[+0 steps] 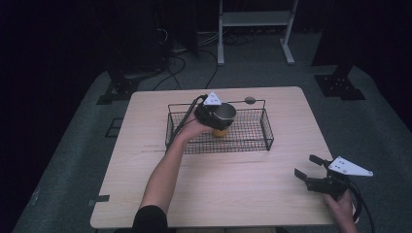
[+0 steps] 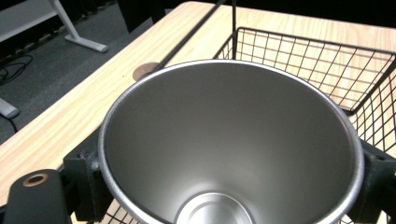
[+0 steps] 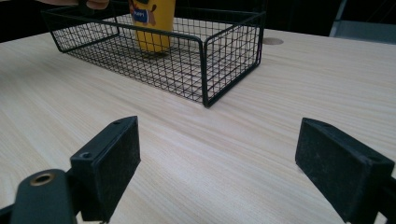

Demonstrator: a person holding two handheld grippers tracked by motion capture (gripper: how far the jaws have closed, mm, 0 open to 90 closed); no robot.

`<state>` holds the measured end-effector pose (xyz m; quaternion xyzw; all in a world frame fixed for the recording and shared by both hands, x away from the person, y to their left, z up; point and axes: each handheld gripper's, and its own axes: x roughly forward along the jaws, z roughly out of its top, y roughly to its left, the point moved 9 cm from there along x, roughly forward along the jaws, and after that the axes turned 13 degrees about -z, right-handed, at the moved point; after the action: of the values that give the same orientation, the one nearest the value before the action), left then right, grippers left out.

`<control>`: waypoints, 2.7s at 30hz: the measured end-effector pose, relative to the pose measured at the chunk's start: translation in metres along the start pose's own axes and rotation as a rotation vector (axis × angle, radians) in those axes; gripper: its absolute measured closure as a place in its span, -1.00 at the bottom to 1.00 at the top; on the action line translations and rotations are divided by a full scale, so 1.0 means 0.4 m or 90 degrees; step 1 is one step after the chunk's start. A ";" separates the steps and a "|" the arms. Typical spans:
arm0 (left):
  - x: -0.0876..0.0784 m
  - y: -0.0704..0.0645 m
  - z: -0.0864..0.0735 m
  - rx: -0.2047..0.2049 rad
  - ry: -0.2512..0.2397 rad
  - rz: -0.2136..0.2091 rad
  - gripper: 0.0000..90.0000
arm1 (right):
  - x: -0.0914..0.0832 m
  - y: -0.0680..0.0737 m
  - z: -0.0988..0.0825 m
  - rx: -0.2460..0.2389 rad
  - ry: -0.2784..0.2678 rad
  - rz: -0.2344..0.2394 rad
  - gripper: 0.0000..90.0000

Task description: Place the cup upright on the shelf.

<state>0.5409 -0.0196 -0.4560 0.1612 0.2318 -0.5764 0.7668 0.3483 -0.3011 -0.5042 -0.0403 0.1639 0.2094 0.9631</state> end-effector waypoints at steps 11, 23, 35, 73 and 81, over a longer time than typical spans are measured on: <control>0.004 -0.005 -0.028 0.007 0.038 -0.013 -0.77 | 0.000 0.000 0.000 0.001 -0.001 0.000 -0.71; -0.010 -0.003 -0.040 0.006 0.046 -0.007 -0.81 | 0.000 -0.001 0.000 0.001 -0.001 0.000 -0.71; -0.021 0.001 -0.048 0.002 0.037 0.003 -0.86 | 0.000 -0.001 0.000 0.001 -0.001 -0.001 -0.71; -0.087 -0.046 0.032 0.031 -0.052 0.021 -0.98 | 0.001 -0.001 -0.003 -0.004 0.006 -0.006 -0.71; -0.101 -0.068 0.056 0.044 -0.075 0.016 -0.98 | 0.001 0.000 -0.004 -0.004 0.006 -0.005 -0.71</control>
<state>0.5093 -0.0061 -0.4146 0.1561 0.1639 -0.5831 0.7802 0.3482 -0.3013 -0.5057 -0.0452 0.1680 0.2058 0.9630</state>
